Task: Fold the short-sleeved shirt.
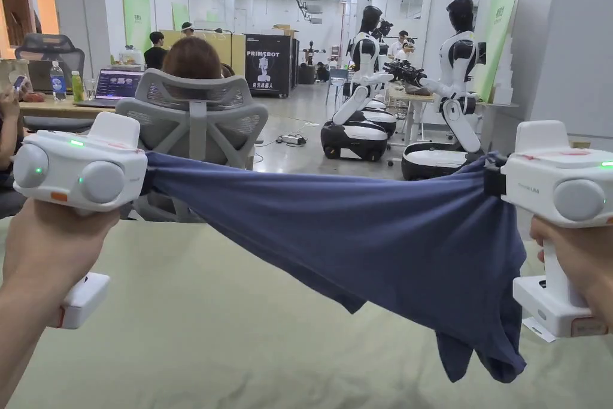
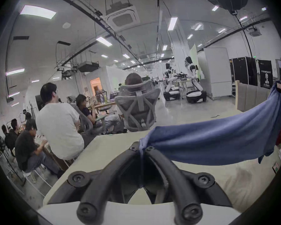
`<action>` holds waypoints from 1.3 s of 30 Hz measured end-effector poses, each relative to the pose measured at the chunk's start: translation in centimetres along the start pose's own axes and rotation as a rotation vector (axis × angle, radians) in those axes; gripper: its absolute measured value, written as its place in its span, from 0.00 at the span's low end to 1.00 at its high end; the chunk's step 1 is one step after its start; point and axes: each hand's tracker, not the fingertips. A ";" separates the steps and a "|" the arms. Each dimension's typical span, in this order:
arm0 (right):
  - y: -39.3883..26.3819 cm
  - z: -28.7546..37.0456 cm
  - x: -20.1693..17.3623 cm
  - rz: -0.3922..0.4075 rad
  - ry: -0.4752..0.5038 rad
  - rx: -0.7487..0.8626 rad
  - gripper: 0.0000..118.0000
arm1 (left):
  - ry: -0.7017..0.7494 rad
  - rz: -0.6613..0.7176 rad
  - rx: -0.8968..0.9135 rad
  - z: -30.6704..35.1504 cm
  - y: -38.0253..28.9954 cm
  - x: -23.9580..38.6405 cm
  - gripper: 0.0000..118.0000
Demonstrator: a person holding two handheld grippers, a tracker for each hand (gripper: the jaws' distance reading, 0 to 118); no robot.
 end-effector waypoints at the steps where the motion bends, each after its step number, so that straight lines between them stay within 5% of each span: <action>1: 0.2 -0.5 -0.2 0.003 -0.002 0.002 0.04 | -0.002 -0.002 -0.003 -0.7 0.1 0.0 0.00; 6: -2.8 -3.6 -1.0 -0.005 0.008 -0.035 0.04 | -0.021 0.010 -0.055 -3.8 -2.8 0.8 0.00; 17: -21.1 -12.5 -2.1 -0.046 0.028 -0.371 0.04 | -0.101 0.024 -0.387 -10.7 -19.2 5.5 0.00; 34: -30.5 -12.7 -3.1 -0.072 0.059 -0.507 0.06 | -0.185 0.189 -0.557 -9.4 -30.2 5.1 0.00; 36: -30.6 -11.9 -2.8 -0.105 0.075 -0.493 0.29 | -0.191 0.214 -0.523 -8.9 -30.1 4.7 0.06; 37: -30.4 -11.4 -2.6 -0.110 0.074 -0.492 0.61 | -0.186 0.219 -0.472 -8.3 -30.0 4.6 0.26; 38: -30.1 -10.3 -2.5 -0.115 0.069 -0.479 0.79 | -0.186 0.219 -0.435 -7.5 -29.6 4.5 0.49; 39: -29.8 -9.1 -2.6 -0.119 0.068 -0.444 0.87 | -0.188 0.208 -0.402 -6.6 -29.2 4.5 0.69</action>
